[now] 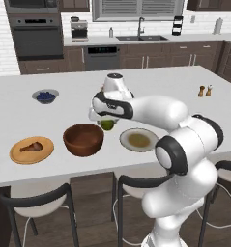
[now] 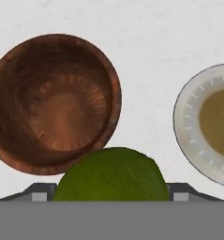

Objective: Pick the chicken drumstick and lime from their plates and place them in the bowl. Then put the bowl in the fridge.

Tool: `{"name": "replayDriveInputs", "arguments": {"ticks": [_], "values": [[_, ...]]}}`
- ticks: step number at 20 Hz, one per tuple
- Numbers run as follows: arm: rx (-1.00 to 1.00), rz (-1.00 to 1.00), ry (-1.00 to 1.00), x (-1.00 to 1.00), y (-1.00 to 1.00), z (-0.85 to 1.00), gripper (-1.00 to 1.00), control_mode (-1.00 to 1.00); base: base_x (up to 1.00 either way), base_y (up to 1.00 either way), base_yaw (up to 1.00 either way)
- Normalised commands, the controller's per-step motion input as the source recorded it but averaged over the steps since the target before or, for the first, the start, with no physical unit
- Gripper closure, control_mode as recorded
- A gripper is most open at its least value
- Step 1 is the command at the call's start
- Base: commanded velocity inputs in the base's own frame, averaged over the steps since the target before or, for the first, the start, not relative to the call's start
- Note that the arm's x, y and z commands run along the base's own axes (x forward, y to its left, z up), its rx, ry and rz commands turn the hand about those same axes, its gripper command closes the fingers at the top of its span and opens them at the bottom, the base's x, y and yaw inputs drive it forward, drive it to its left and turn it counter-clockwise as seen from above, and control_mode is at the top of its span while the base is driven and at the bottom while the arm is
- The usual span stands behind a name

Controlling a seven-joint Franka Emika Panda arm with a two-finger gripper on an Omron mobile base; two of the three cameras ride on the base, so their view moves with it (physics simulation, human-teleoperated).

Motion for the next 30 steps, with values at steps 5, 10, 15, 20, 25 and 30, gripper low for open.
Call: {"name": "replayDriveInputs", "arguments": {"ticks": [5, 10, 15, 20, 25, 30], "values": [[-0.04, 0.0, 0.02, 0.05, 0.95, 0.0, 1.0, -1.0, 0.0, 0.0, 0.0], [-0.06, 0.0, 0.01, 0.35, 0.75, -0.05, 1.0, -1.0, 0.0, 0.0, 0.0], [0.0, 0.0, 0.02, 0.04, -0.09, -0.46, 1.0, -1.0, 0.0, 0.0, 0.0], [0.0, -0.03, 0.0, 0.0, -0.09, -0.75, 1.0, -1.0, 0.0, 0.0, 0.0], [0.0, -0.01, 0.0, 0.0, -0.01, -0.46, 1.0, -1.0, 0.0, 0.0, 0.0], [0.0, 0.0, 0.0, 0.0, 0.0, -0.17, 1.0, -1.0, 0.0, 0.0, 0.0]]}}
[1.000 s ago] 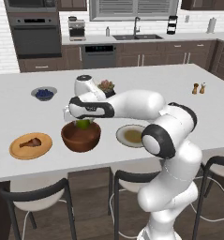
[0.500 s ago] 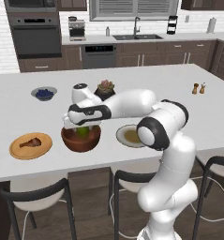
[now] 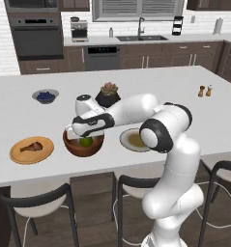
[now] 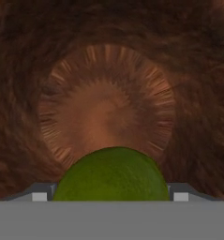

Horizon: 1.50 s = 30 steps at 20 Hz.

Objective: Pick the chicken drumstick and lime from their plates and place them in the bowl. Then put the bowl in the fridge.

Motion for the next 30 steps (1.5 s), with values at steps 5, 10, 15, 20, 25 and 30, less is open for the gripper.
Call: {"name": "replayDriveInputs", "arguments": {"ticks": [5, 10, 15, 20, 25, 30], "values": [[0.0, 0.0, 0.0, 0.0, 0.0, -0.03, 1.0, -1.0, 0.0, 0.0, 0.0], [0.0, 0.0, 0.0, 0.0, 0.0, 0.0, 1.0, -1.0, 0.0, 0.0, 0.0], [0.0, 0.0, 0.0, 0.0, 0.0, 0.0, -1.0, -1.0, 0.0, 0.0, 0.0], [0.0, 0.0, 0.0, 0.0, 0.0, 0.0, -1.0, -1.0, 0.0, 0.0, 0.0], [0.0, 0.0, 0.0, 0.0, 0.0, 0.0, -1.0, -1.0, 0.0, 0.0, 0.0], [0.0, -0.02, -0.08, -0.1, -0.01, 0.34, -1.0, -1.0, 0.0, 0.0, 0.0]]}}
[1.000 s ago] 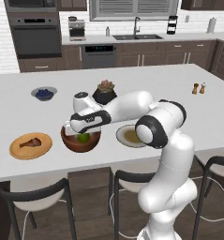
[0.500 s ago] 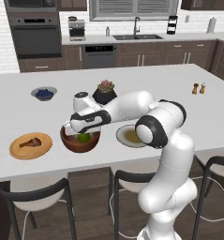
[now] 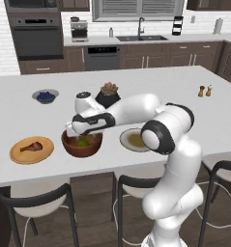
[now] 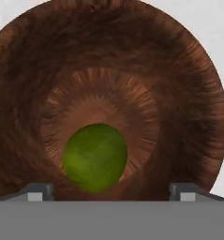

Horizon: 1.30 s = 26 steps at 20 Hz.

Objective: Pick the chicken drumstick and lime from their plates and place them in the bowl. Then put the bowl in the fridge.

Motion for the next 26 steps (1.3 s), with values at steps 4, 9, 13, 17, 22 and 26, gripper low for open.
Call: {"name": "replayDriveInputs", "arguments": {"ticks": [4, 9, 13, 17, 22, 26], "values": [[-0.01, -0.08, -0.12, -0.47, -0.02, 0.96, -1.0, -1.0, 0.0, 0.0, 0.0], [0.0, -0.22, -0.02, -0.89, -0.03, 0.75, -1.0, -1.0, 0.0, 0.0, 0.0], [0.0, -0.25, -0.07, -0.87, 0.21, 0.68, -1.0, -1.0, 0.0, 0.0, 0.0], [0.0, -0.17, -0.04, -0.63, 0.57, 0.58, -1.0, -1.0, 0.0, 0.0, 0.0], [0.0, -0.13, 0.0, -0.59, 0.43, 0.38, -1.0, -1.0, 0.0, 0.0, 0.0], [0.0, -0.11, -0.01, -0.37, 0.5, 0.29, -1.0, -1.0, 0.0, 0.0, 0.0]]}}
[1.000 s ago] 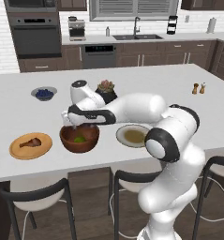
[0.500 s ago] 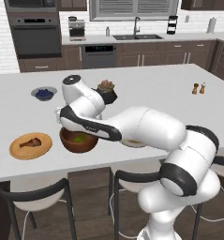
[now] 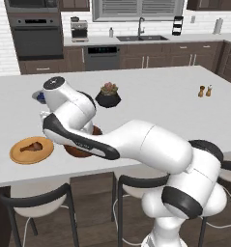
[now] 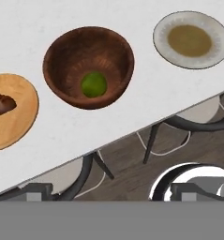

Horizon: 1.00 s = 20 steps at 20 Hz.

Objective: Pick the chicken drumstick and lime from their plates and place them in the bowl. Then put the bowl in the fridge.

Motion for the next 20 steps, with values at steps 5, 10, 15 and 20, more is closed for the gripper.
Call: {"name": "replayDriveInputs", "arguments": {"ticks": [5, 10, 15, 20], "values": [[0.0, -0.08, 0.0, -0.08, 0.59, 0.16, -1.0, -1.0, 0.0, 0.0, 0.0], [0.01, -0.11, 0.19, 0.5, 0.12, -0.01, -1.0, -1.0, 0.0, 0.0, 0.0], [0.0, 0.2, 0.32, 0.94, 0.16, -0.11, -1.0, -1.0, 0.0, 0.0, 0.0], [0.0, 0.64, 0.18, 0.43, 0.27, -0.36, -1.0, -1.0, 0.0, 0.0, 0.0]]}}
